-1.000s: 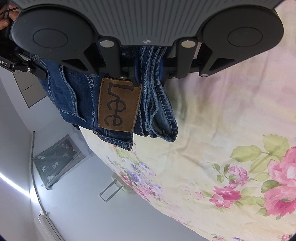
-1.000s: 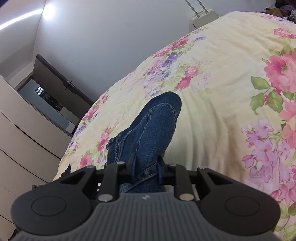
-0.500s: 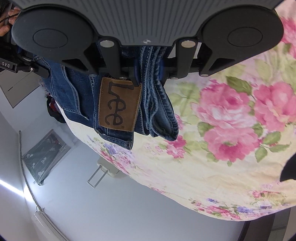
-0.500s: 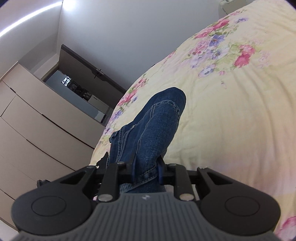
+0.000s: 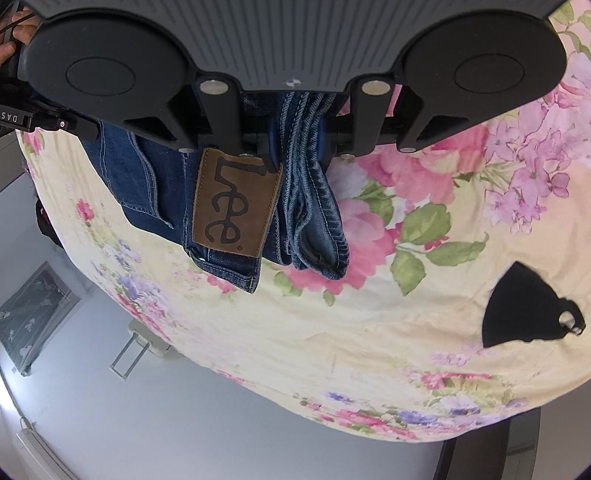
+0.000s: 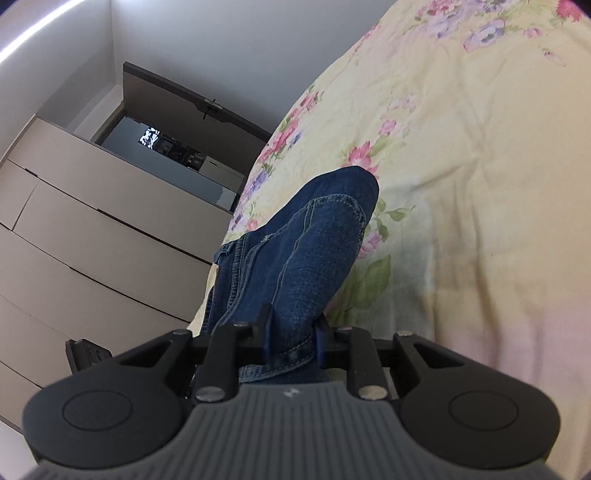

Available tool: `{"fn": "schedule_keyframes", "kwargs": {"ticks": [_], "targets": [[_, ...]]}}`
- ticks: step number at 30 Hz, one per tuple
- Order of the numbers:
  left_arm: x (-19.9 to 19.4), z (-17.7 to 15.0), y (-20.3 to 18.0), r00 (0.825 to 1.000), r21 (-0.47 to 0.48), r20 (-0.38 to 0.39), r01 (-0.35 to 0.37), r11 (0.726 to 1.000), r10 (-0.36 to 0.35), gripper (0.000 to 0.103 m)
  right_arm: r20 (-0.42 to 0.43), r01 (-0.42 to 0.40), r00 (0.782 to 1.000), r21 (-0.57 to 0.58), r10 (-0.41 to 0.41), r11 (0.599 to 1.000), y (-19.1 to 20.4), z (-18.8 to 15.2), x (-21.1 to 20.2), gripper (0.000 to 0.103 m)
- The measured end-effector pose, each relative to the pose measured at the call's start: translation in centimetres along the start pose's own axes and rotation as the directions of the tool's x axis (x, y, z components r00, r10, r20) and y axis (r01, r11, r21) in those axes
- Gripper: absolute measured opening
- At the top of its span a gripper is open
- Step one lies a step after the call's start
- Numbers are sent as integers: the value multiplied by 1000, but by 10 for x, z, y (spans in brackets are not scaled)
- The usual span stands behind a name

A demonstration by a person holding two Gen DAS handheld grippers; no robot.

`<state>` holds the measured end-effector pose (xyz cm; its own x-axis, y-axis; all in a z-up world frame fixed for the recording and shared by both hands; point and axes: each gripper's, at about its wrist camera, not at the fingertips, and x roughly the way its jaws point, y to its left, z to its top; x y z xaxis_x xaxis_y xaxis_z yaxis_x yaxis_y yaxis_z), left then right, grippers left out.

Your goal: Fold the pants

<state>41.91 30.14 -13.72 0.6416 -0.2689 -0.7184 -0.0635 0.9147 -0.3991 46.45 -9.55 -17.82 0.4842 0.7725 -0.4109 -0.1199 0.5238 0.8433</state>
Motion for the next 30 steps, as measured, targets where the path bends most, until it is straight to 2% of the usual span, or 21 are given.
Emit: {"fn": "schedule_keyframes", "kwargs": {"ticks": [2, 6, 9, 12, 14, 15, 18, 19, 20, 22, 24, 26, 28, 30], "targets": [[12, -7, 13, 1000, -16, -17, -5, 1000, 4, 21, -25, 20, 999, 6, -20, 1000, -9, -5, 21, 17], [21, -15, 35, 999, -53, -15, 35, 998, -36, 22, -46, 59, 997, -7, -59, 998, -28, -8, 41, 17], [23, -17, 45, 997, -68, -24, 67, 995, -69, 25, -70, 129, 989, -36, -131, 991, -38, -7, 51, 17], [21, -19, 51, 996, -105, -20, 81, 991, -84, 36, -89, 224, 968, -103, -234, 969, -38, -12, 67, 18], [16, -21, 49, 998, -119, -14, 58, 991, -60, 42, -84, 289, 948, -174, -307, 941, -32, -17, 77, 18], [11, -21, 45, 999, -119, -7, 32, 992, -33, 41, -77, 321, 936, -223, -344, 921, -27, -18, 83, 19], [-12, -20, 28, 996, -60, 49, -68, 996, 71, 41, -51, 391, 900, -344, -433, 854, -10, -22, 96, 22], [-20, -21, 21, 994, -40, 71, -83, 996, 85, 41, -46, 402, 893, -366, -447, 840, -5, -23, 95, 25], [-31, -21, 12, 992, -17, 93, -88, 996, 89, 41, -43, 409, 888, -379, -457, 830, -2, -23, 93, 26], [-48, -24, -5, 991, 32, 113, -79, 996, 75, 40, -29, 425, 881, -389, -472, 817, 5, -22, 82, 39], [-59, -35, -24, 990, 97, 124, -85, 992, 72, 32, 26, 451, 874, -416, -486, 789, 17, -27, 65, 40], [-61, -50, -43, 987, 192, 126, -122, 974, 99, 26, 106, 465, 873, -478, -476, 745, 33, -42, 45, 40], [-55, -63, -51, 984, 257, 115, -159, 953, 133, 24, 155, 438, 890, -549, -429, 712, 50, -64, 30, 40], [-42, -73, -45, 982, 271, 71, -185, 944, 172, 19, 168, 404, 907, -605, -386, 686, 61, -85, 23, 40]]}}
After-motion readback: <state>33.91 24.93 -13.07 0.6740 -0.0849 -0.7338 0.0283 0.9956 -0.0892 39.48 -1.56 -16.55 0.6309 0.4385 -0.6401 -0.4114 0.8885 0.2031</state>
